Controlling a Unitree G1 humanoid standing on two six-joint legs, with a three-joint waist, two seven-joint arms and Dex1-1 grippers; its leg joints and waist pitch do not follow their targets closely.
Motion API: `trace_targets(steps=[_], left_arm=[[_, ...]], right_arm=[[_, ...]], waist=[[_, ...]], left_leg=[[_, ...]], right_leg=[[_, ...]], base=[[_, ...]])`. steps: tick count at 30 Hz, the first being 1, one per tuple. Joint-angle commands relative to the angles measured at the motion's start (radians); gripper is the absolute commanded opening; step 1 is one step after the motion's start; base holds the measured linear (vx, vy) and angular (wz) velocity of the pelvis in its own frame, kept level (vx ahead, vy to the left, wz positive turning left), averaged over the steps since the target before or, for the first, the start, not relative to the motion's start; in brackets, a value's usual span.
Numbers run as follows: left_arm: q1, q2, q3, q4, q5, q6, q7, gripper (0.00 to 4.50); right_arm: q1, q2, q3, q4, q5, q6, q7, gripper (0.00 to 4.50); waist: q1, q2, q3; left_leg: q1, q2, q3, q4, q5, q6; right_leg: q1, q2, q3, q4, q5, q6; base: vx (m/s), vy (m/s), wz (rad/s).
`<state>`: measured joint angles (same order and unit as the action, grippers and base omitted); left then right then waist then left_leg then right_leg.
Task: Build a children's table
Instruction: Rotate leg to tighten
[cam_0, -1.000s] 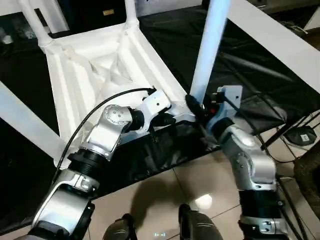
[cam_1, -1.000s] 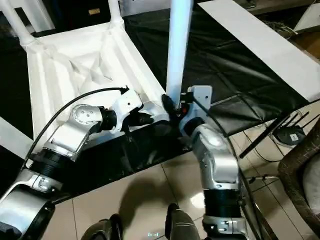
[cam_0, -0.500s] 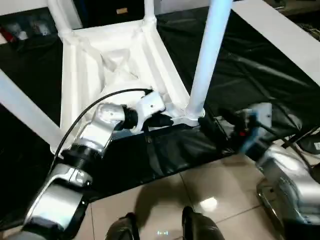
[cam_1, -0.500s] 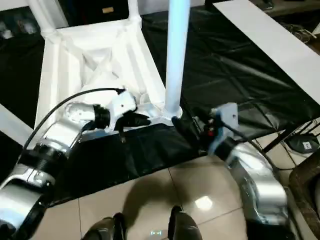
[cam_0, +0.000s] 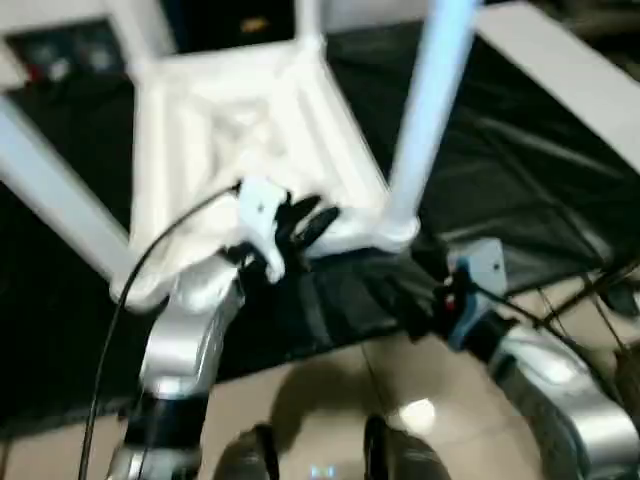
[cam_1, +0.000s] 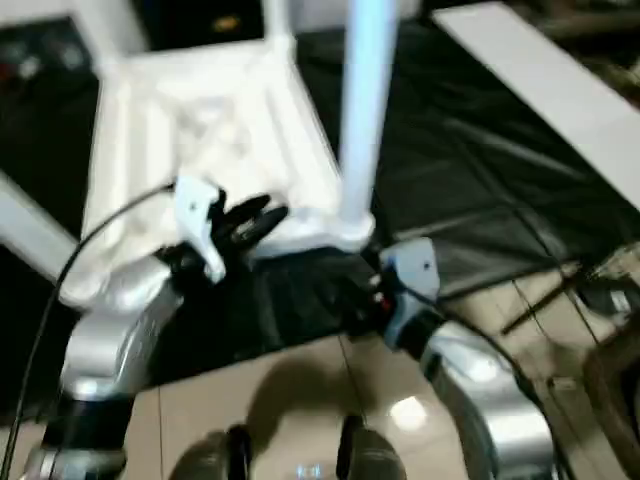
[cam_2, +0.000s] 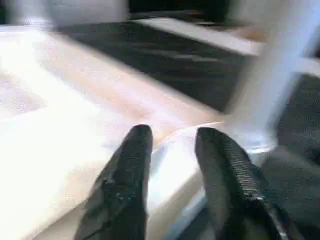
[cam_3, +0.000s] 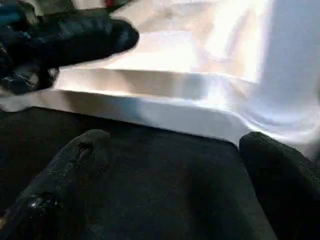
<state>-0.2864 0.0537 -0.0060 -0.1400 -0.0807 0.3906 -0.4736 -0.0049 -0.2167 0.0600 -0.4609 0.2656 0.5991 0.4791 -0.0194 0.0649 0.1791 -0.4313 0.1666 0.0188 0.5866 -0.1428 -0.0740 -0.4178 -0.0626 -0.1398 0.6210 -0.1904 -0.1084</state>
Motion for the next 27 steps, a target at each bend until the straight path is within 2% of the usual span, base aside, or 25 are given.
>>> trace_targets(steps=[1,2,3,4,5,6,7,8,9,10,11,12,13,14,15,16,17,18,19,20,21,23,25,26,27], left_arm=[[0.018,-0.016,-0.016,-0.046,0.016,0.014,0.033,2.1],[0.045,-0.023,-0.025,-0.064,0.036,0.023,0.057,2.2],[0.093,-0.034,-0.044,-0.093,0.07,0.033,0.093,2.25],[0.093,-0.034,-0.044,-0.093,0.07,0.033,0.093,2.32],[0.115,-0.035,-0.052,-0.105,0.09,0.021,0.109,2.43],[0.14,-0.037,-0.054,-0.117,0.093,0.004,0.114,2.55],[0.159,-0.036,-0.057,-0.131,0.094,-0.003,0.124,2.55],[0.189,-0.029,-0.062,-0.153,0.09,0.0,0.128,2.64],[0.214,-0.023,-0.063,-0.171,0.082,-0.002,0.128,2.77],[0.233,-0.02,-0.063,-0.188,0.072,0.006,0.132,2.77],[0.25,-0.017,-0.06,-0.202,0.066,0.015,0.133,2.86],[0.28,-0.01,-0.056,-0.225,0.078,0.017,0.135,2.94],[0.284,-0.01,-0.055,-0.227,0.08,0.014,0.137,3.0],[0.305,-0.007,-0.045,-0.236,0.094,-0.001,0.148,3.05],[0.312,-0.007,-0.04,-0.238,0.092,-0.007,0.15,3.2],[0.321,-0.011,-0.03,-0.248,0.085,-0.003,0.16,3.2],[0.329,-0.018,-0.016,-0.26,0.071,0.004,0.168,3.29],[0.336,-0.022,-0.005,-0.273,0.057,0.01,0.174,3.41],[0.336,-0.022,-0.005,-0.273,0.057,0.01,0.174,3.41],[0.342,-0.018,0.005,-0.288,0.044,0.022,0.18,3.46],[0.339,-0.016,0.008,-0.292,0.04,0.027,0.183,3.53],[0.32,-0.017,0.026,-0.284,0.048,0.034,0.212,3.81],[0.294,-0.023,0.059,-0.265,0.067,0.025,0.262,3.92],[0.266,-0.032,0.103,-0.248,0.078,0.016,0.316,4.04],[0.261,-0.034,0.112,-0.245,0.08,0.014,0.326,4.16]], right_arm=[[0.001,-0.015,-0.003,-0.014,-0.007,-0.01,-0.003,4.5],[0.0,-0.014,-0.001,-0.005,-0.014,-0.02,-0.007,4.5],[-0.001,-0.01,-0.002,0.006,-0.018,-0.029,-0.012,4.5],[-0.001,-0.01,-0.002,0.006,-0.018,-0.029,-0.012,4.5],[-0.002,-0.007,-0.005,0.009,-0.014,-0.024,-0.017,4.5],[-0.005,-0.009,-0.005,0.011,-0.005,-0.023,-0.007,4.5],[-0.008,-0.011,-0.004,0.012,0.002,-0.023,-0.001,4.5],[-0.017,-0.018,-0.004,0.021,-0.004,-0.032,-0.002,4.5],[-0.025,-0.02,-0.006,0.031,-0.007,-0.049,-0.001,4.5],[-0.032,-0.017,-0.014,0.038,0.001,-0.054,-0.002,4.5],[-0.038,-0.015,-0.022,0.044,0.006,-0.051,-0.007,4.5],[-0.045,-0.013,-0.03,0.055,0.016,-0.054,-0.011,4.5],[-0.045,-0.014,-0.03,0.055,0.017,-0.053,-0.01,4.5],[-0.047,-0.018,-0.028,0.057,0.024,-0.046,-0.004,4.5],[-0.046,-0.02,-0.025,0.057,0.025,-0.046,0.001,4.5],[-0.044,-0.021,-0.021,0.055,0.027,-0.047,0.006,4.5],[-0.04,-0.024,-0.015,0.055,0.028,-0.053,0.014,4.5],[-0.037,-0.028,-0.007,0.056,0.026,-0.064,0.023,4.5],[-0.037,-0.028,-0.007,0.056,0.026,-0.064,0.023,4.5],[-0.035,-0.032,0.006,0.064,0.018,-0.083,0.03,4.5],[-0.037,-0.032,0.01,0.069,0.015,-0.091,0.032,4.5],[-0.046,-0.033,0.017,0.077,0.012,-0.1,0.037,4.5],[-0.056,-0.033,0.021,0.083,0.011,-0.104,0.035,4.5],[-0.063,-0.035,0.024,0.087,0.012,-0.107,0.039,4.5],[-0.065,-0.036,0.025,0.088,0.011,-0.108,0.039,4.5]], waist=[[-0.001,0.012,-0.051],[0.026,-0.029,-0.045],[0.026,-0.079,-0.031],[0.006,-0.083,-0.041],[0.012,-0.071,-0.049],[0.039,-0.082,-0.063],[0.046,-0.086,-0.066],[0.047,-0.093,-0.068],[0.043,-0.072,-0.071],[0.041,-0.066,-0.066],[0.023,-0.04,-0.053],[0.002,-0.037,-0.065],[0.001,-0.029,-0.068],[-0.001,-0.029,-0.066],[0.001,-0.044,-0.059],[0.002,-0.052,-0.057],[0.005,-0.062,-0.058],[0.002,-0.063,-0.057],[-0.001,-0.062,-0.056],[-0.01,-0.062,-0.057],[-0.015,-0.062,-0.06],[-0.02,-0.062,-0.062],[-0.022,-0.057,-0.069],[-0.025,-0.057,-0.07],[-0.025,-0.053,-0.073]], left_leg=[[0.032,0.108,-0.109,-0.178,-0.589,0.149],[-0.011,0.016,-0.043,-0.114,-0.545,0.083],[0.113,-0.09,0.069,0.184,-0.243,0.043],[0.039,-0.094,0.073,0.188,-0.143,0.033],[-0.011,-0.093,0.088,0.129,-0.161,0.06],[0.005,-0.066,0.07,0.099,-0.212,0.12],[0.007,-0.056,0.061,0.088,-0.216,0.146],[0.026,-0.043,0.045,0.075,-0.202,0.183],[0.052,-0.027,0.042,0.045,-0.135,0.198],[0.068,-0.02,0.047,0.025,-0.103,0.205],[0.101,0.033,0.039,-0.028,-0.054,0.238],[0.122,0.109,0.008,-0.047,-0.069,0.282],[0.125,0.119,0.005,-0.045,-0.095,0.292],[0.12,0.104,0.025,-0.043,-0.148,0.3],[0.107,0.075,0.048,-0.041,-0.237,0.266],[0.105,0.059,0.062,-0.039,-0.276,0.237],[0.11,0.036,0.078,-0.032,-0.3,0.187],[0.108,0.033,0.081,-0.033,-0.294,0.165],[0.106,0.035,0.078,-0.036,-0.298,0.159],[0.096,0.043,0.071,-0.043,-0.31,0.154],[0.092,0.049,0.065,-0.046,-0.322,0.154],[0.088,0.048,0.065,-0.045,-0.318,0.157],[0.086,0.047,0.066,-0.042,-0.292,0.163],[0.08,0.047,0.067,-0.042,-0.266,0.175],[0.079,0.049,0.066,-0.041,-0.258,0.178]], right_leg=[[0.033,-0.01,0.069,0.058,-0.231,-0.11],[0.032,-0.057,0.126,-0.05,-0.38,-0.099],[-0.106,-0.162,0.073,-0.275,-1.084,0.044],[-0.056,-0.143,0.069,-0.24,-1.145,0.134],[0.04,-0.121,0.176,-0.208,-1.095,0.318],[0.099,-0.18,0.245,-0.167,-0.933,0.295],[0.113,-0.188,0.272,-0.161,-0.824,0.243],[0.133,-0.192,0.295,-0.156,-0.622,0.073],[0.137,-0.158,0.267,-0.15,-0.413,-0.114],[0.119,-0.125,0.243,-0.152,-0.355,-0.16],[0.07,-0.058,0.18,-0.144,-0.289,-0.161],[0.05,-0.043,0.143,-0.119,-0.231,-0.115],[0.047,-0.053,0.138,-0.104,-0.197,-0.114],[0.044,-0.072,0.139,-0.113,-0.187,-0.12],[0.054,-0.09,0.144,-0.133,-0.281,-0.126],[0.058,-0.097,0.146,-0.144,-0.367,-0.115],[0.057,-0.102,0.146,-0.161,-0.525,-0.081],[0.053,-0.098,0.142,-0.17,-0.606,-0.044],[0.052,-0.095,0.137,-0.168,-0.611,-0.033],[0.054,-0.09,0.131,-0.164,-0.589,-0.024],[0.055,-0.092,0.13,-0.157,-0.558,-0.024],[0.056,-0.097,0.134,-0.154,-0.528,-0.032],[0.057,-0.098,0.137,-0.15,-0.483,-0.047],[0.06,-0.099,0.138,-0.147,-0.442,-0.06],[0.061,-0.098,0.136,-0.143,-0.427,-0.066]], base=[[-0.04,-0.236,0.9],[-0.04,-0.236,0.9],[-0.093,-0.253,0.84],[-0.013,-0.166,0.53],[-0.013,-0.166,0.53],[0.05,-0.114,0.4],[-0.025,-0.112,0.42],[-0.025,-0.112,0.42],[-0.069,-0.102,0.37],[-0.07,-0.046,0.29],[-0.07,-0.046,0.29],[0.0,0.0,0.0],[0.0,0.0,0.0],[0.0,0.0,0.0],[0.0,0.0,0.0],[0.0,0.0,0.0],[0.0,0.0,0.0],[0.0,0.0,0.0],[0.0,0.0,0.0],[0.0,0.0,0.0],[0.0,0.0,0.0],[0.0,0.0,0.0],[0.0,0.0,0.0],[0.0,0.0,0.0],[0.0,0.0,0.0]])
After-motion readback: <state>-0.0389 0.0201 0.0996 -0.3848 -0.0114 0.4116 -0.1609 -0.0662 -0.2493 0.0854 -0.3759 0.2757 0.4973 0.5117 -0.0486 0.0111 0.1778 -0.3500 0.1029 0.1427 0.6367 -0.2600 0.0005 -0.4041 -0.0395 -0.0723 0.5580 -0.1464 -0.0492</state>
